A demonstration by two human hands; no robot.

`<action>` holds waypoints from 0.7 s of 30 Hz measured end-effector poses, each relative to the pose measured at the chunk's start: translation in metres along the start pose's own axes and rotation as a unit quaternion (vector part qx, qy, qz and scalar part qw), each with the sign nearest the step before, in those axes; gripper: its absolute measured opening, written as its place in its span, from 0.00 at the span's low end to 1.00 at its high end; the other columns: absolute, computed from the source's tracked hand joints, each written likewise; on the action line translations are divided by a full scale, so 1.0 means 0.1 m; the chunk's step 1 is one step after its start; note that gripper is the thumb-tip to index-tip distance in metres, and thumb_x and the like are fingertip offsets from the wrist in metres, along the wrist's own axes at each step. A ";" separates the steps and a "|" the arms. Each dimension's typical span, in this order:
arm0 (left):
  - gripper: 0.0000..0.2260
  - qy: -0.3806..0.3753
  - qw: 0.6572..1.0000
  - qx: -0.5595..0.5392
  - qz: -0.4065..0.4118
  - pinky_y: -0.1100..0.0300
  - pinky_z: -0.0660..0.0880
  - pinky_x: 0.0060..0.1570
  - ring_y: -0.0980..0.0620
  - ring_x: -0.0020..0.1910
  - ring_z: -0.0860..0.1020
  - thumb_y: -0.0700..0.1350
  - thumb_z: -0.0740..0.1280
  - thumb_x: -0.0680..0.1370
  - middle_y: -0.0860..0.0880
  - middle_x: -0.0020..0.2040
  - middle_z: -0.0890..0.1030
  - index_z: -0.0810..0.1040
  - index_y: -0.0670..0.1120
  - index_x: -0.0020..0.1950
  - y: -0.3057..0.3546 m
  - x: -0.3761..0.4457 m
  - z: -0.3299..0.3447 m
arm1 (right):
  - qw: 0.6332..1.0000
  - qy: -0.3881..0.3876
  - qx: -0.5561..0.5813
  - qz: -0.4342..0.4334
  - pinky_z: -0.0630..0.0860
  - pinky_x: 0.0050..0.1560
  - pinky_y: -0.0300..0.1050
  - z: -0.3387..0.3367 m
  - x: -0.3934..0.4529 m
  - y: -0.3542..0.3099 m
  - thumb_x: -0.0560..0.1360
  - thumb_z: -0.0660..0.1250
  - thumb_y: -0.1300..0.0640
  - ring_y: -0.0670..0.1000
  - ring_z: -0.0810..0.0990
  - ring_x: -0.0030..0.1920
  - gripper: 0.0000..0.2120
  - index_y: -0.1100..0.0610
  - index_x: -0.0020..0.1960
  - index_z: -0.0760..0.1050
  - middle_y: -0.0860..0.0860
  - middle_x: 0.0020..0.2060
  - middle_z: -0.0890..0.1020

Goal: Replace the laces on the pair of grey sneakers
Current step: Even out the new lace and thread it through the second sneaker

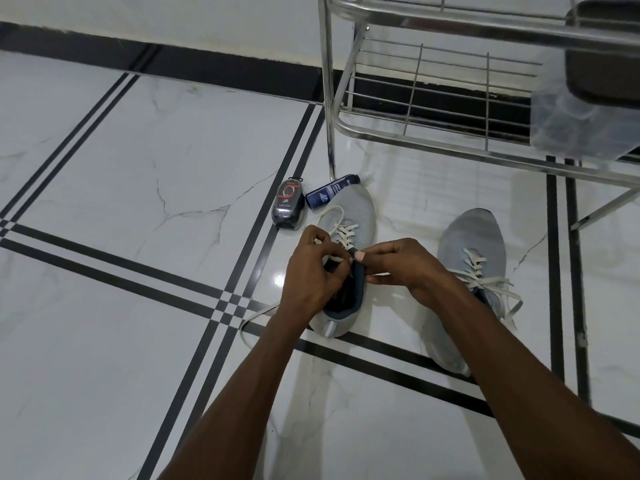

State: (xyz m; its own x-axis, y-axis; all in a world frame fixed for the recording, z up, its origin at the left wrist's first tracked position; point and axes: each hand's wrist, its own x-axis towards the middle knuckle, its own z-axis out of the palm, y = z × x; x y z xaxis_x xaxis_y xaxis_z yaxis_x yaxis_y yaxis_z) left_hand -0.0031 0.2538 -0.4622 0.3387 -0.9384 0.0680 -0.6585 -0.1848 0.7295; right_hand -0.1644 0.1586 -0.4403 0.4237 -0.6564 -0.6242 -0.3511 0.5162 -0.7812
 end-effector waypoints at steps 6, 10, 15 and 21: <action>0.04 0.018 0.999 -0.013 -0.032 0.76 0.68 0.39 0.65 0.48 0.74 0.49 0.76 0.75 0.55 0.52 0.71 0.87 0.51 0.47 -0.02 -0.04 0.03 | 0.999 -0.029 0.020 0.006 0.84 0.48 0.45 0.00 0.02 -0.01 0.73 0.77 0.59 0.52 0.86 0.45 0.11 0.64 0.52 0.85 0.59 0.46 0.87; 0.05 0.029 0.998 0.000 -0.052 0.76 0.66 0.41 0.61 0.48 0.75 0.49 0.77 0.74 0.55 0.56 0.72 0.86 0.51 0.49 0.03 -0.04 0.05 | 0.998 -0.017 0.056 0.026 0.83 0.45 0.44 -0.01 0.05 0.03 0.74 0.75 0.60 0.54 0.85 0.45 0.11 0.66 0.54 0.83 0.60 0.47 0.87; 0.19 0.090 0.991 0.040 -0.094 0.74 0.64 0.35 0.58 0.41 0.73 0.50 0.78 0.72 0.53 0.59 0.72 0.73 0.51 0.56 0.13 -0.09 0.02 | 0.999 0.001 0.020 0.025 0.83 0.44 0.42 0.05 0.07 0.03 0.76 0.72 0.63 0.52 0.83 0.43 0.09 0.67 0.54 0.82 0.60 0.45 0.85; 0.15 0.077 0.987 0.079 -0.119 0.65 0.67 0.33 0.59 0.31 0.75 0.62 0.64 0.81 0.55 0.33 0.81 0.80 0.53 0.44 0.44 -0.36 0.19 | 0.997 -0.009 -0.075 -0.009 0.84 0.49 0.45 0.10 0.04 -0.01 0.81 0.65 0.64 0.53 0.85 0.45 0.08 0.67 0.51 0.81 0.62 0.47 0.85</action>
State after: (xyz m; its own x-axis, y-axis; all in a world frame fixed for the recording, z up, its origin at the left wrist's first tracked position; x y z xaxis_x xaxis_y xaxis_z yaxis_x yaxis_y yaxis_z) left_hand -0.0569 0.2742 -0.4457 0.5864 -0.8098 0.0189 -0.6404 -0.4492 0.6230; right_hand -0.1544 0.1609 -0.4423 0.4450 -0.6547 -0.6110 -0.4630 0.4159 -0.7827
